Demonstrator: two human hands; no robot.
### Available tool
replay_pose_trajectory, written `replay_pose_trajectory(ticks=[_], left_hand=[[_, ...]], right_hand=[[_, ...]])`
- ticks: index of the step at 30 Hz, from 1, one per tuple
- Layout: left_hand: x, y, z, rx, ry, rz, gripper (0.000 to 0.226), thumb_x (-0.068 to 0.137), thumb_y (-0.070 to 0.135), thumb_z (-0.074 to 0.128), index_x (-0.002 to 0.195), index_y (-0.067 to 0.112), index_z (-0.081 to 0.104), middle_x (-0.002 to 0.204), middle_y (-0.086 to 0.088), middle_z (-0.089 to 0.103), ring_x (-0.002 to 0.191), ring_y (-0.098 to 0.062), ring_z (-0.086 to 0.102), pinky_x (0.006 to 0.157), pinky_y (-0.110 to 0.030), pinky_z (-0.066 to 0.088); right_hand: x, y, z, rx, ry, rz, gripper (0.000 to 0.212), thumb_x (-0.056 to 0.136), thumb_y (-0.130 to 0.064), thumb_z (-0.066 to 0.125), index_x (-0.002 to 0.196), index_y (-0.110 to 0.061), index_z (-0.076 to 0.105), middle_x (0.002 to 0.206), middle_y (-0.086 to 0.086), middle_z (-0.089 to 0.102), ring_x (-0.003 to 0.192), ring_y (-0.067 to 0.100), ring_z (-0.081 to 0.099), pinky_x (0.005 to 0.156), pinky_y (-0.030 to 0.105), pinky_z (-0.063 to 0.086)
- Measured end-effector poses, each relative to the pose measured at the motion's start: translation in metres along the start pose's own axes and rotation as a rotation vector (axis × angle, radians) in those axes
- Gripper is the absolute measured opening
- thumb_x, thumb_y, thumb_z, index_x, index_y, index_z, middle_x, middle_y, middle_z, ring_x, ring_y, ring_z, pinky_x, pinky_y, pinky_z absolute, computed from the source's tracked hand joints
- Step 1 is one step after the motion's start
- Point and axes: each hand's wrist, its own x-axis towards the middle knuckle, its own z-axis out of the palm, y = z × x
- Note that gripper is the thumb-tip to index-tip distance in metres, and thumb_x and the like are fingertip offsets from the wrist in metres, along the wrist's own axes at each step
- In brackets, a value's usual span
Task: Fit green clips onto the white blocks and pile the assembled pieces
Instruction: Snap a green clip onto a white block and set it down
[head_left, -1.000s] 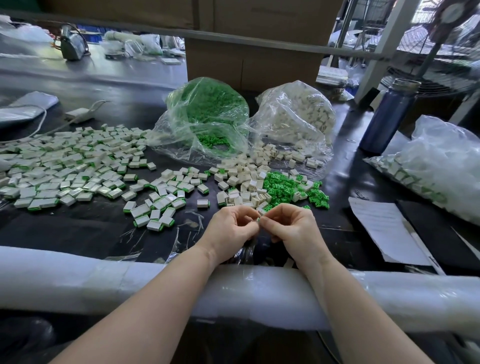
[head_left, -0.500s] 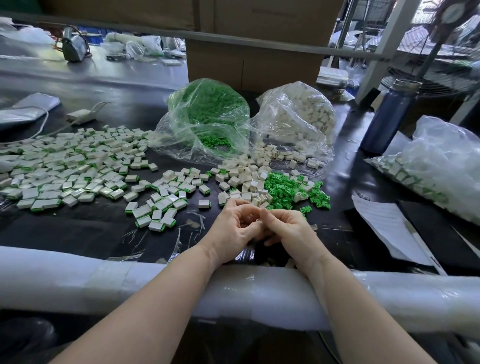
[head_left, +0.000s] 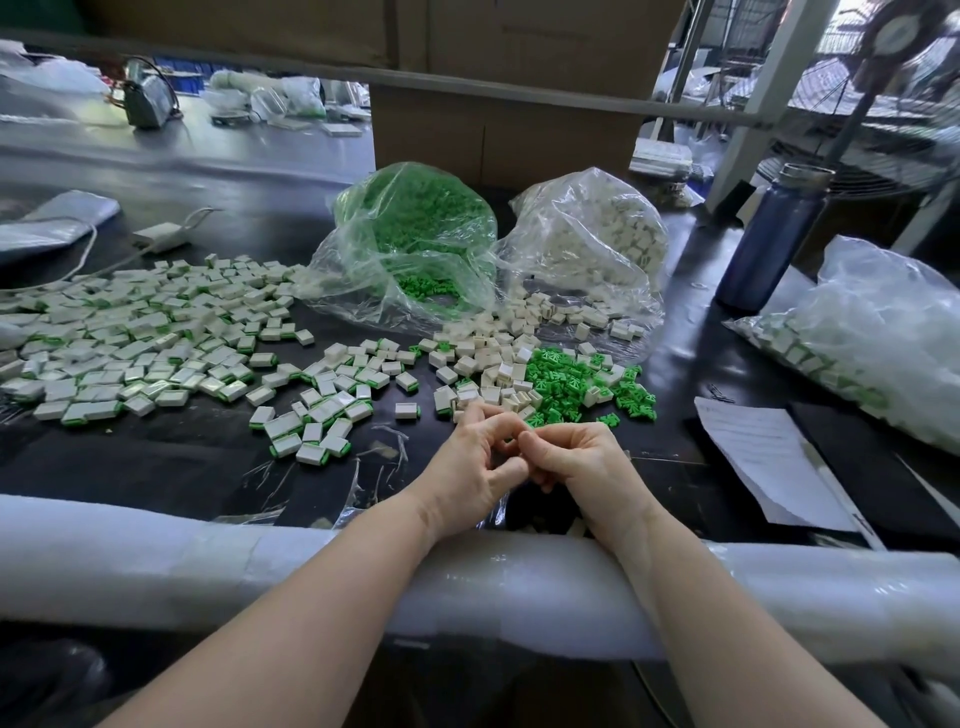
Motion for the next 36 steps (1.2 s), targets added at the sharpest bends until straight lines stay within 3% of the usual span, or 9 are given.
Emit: replay_pose_trajectory(ticks=[21,25,29,32,34,36], left_hand=[[0.0003,-0.0005,0.0006,0.063,-0.031,0.036,0.012,0.084,-0.001,0.054,0.094,0.004,0.058,0.107,-0.011,0.040,0.087,-0.015,0.045,0.082,-0.014,0.039],[0.0005,-0.0015,-0.0002,0.050,-0.001,0.032,0.013,0.085,-0.002,0.053,0.095,0.004,0.059,0.108,-0.013,0.041,0.089,-0.014,0.045,0.085,-0.015,0.040],[0.0001,-0.0009,-0.0015,-0.053,0.048,0.003,0.008,0.089,0.005,0.057,0.096,0.003,0.060,0.114,-0.013,0.042,0.083,-0.014,0.052,0.079,-0.018,0.048],[0.0007,-0.0024,-0.0021,-0.046,0.108,-0.013,0.004,0.089,0.009,0.058,0.091,0.011,0.060,0.116,-0.013,0.043,0.078,-0.008,0.051,0.079,-0.013,0.046],[0.0009,-0.0029,-0.0022,-0.046,0.108,-0.025,0.004,0.089,0.009,0.058,0.091,0.011,0.061,0.116,-0.011,0.042,0.079,-0.009,0.050,0.076,-0.009,0.045],[0.0007,-0.0032,-0.0019,-0.050,0.097,-0.033,0.003,0.089,0.009,0.058,0.091,0.010,0.060,0.117,-0.010,0.042,0.078,-0.010,0.049,0.072,-0.009,0.045]], right_hand=[[-0.0031,-0.0028,0.0016,0.087,-0.004,-0.013,0.016,0.086,-0.003,0.059,0.075,0.005,0.068,0.047,-0.002,0.059,0.041,0.002,0.050,0.042,0.011,0.039],[-0.0012,0.0000,0.0025,0.028,0.006,-0.034,0.018,0.086,-0.012,0.061,0.079,0.001,0.071,0.055,0.004,0.063,0.048,0.006,0.053,0.047,0.014,0.042],[0.0006,0.0011,0.0062,0.001,0.026,-0.070,0.020,0.084,-0.023,0.060,0.082,-0.007,0.072,0.064,0.004,0.067,0.059,0.011,0.061,0.053,0.018,0.049],[0.0022,0.0027,0.0024,-0.011,0.157,-0.109,0.012,0.086,-0.012,0.063,0.090,-0.004,0.070,0.072,0.002,0.071,0.066,0.012,0.066,0.057,0.021,0.053],[0.0020,0.0025,0.0003,-0.108,0.211,-0.158,0.007,0.082,-0.006,0.068,0.083,-0.011,0.071,0.073,-0.003,0.070,0.068,0.007,0.064,0.061,0.020,0.051],[0.0007,0.0007,0.0006,-0.190,0.221,-0.212,0.016,0.078,-0.003,0.070,0.073,-0.018,0.070,0.067,-0.009,0.068,0.065,0.001,0.061,0.061,0.016,0.047]])
